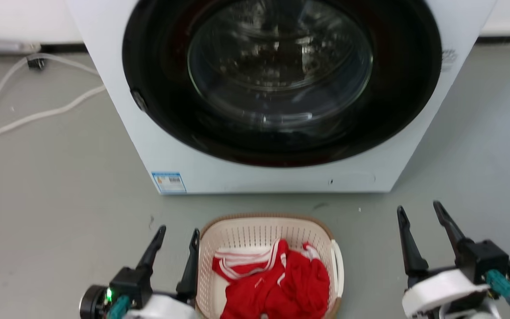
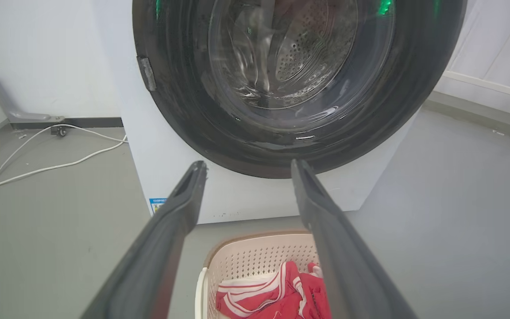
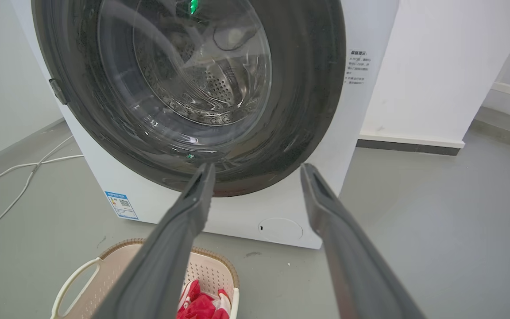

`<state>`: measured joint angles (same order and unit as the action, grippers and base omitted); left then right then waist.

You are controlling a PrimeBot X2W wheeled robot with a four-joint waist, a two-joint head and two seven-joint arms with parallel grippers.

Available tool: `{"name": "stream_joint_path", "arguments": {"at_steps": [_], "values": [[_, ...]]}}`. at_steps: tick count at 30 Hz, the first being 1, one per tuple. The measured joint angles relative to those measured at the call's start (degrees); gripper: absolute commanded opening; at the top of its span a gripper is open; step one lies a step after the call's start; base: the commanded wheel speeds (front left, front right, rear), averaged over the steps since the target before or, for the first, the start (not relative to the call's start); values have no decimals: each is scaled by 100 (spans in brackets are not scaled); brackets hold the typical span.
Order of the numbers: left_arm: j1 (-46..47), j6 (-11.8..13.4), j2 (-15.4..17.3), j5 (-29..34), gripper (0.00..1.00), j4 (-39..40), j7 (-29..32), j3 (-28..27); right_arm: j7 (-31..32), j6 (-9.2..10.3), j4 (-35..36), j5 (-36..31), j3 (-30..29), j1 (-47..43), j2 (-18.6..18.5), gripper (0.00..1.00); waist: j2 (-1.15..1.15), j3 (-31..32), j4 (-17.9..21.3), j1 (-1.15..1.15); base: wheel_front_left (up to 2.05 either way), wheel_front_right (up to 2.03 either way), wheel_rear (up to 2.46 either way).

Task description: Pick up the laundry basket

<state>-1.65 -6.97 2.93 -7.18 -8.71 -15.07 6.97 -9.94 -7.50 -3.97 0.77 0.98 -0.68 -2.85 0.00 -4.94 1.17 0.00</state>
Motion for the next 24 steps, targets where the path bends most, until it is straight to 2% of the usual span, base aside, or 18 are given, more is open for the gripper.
{"name": "stream_joint_path", "arguments": {"at_steps": [6, 10, 14, 19, 24], "values": [[693, -22, 167, -11, 100, -582, 0, -30, 178, 0, -252, -62, 90, 476, -1, 100, 0, -703, 30, 0, 0, 0, 0], [1245, -36, 320, -59, 100, -1203, 0, -40, 363, -1, -628, 199, 166, 871, 1, 100, 0, -1191, 36, 1, 0, 0, 0], [1761, -43, 426, -129, 100, -1817, 0, 36, 645, -1, -1098, 145, 171, 1242, -1, 100, 0, -1650, 39, 1, 0, 0, 0], [2435, -43, 628, -305, 100, -2635, 0, 375, 1069, -1, -1673, -137, 152, 1788, -3, 100, 0, -2185, 49, 1, 0, 0, 0], [3103, -52, 803, -628, 100, -3374, 40, 777, 1537, -1, -2249, -19, 280, 2284, -2, 100, 0, -2651, 55, 2, 0, 0, 0]]}}
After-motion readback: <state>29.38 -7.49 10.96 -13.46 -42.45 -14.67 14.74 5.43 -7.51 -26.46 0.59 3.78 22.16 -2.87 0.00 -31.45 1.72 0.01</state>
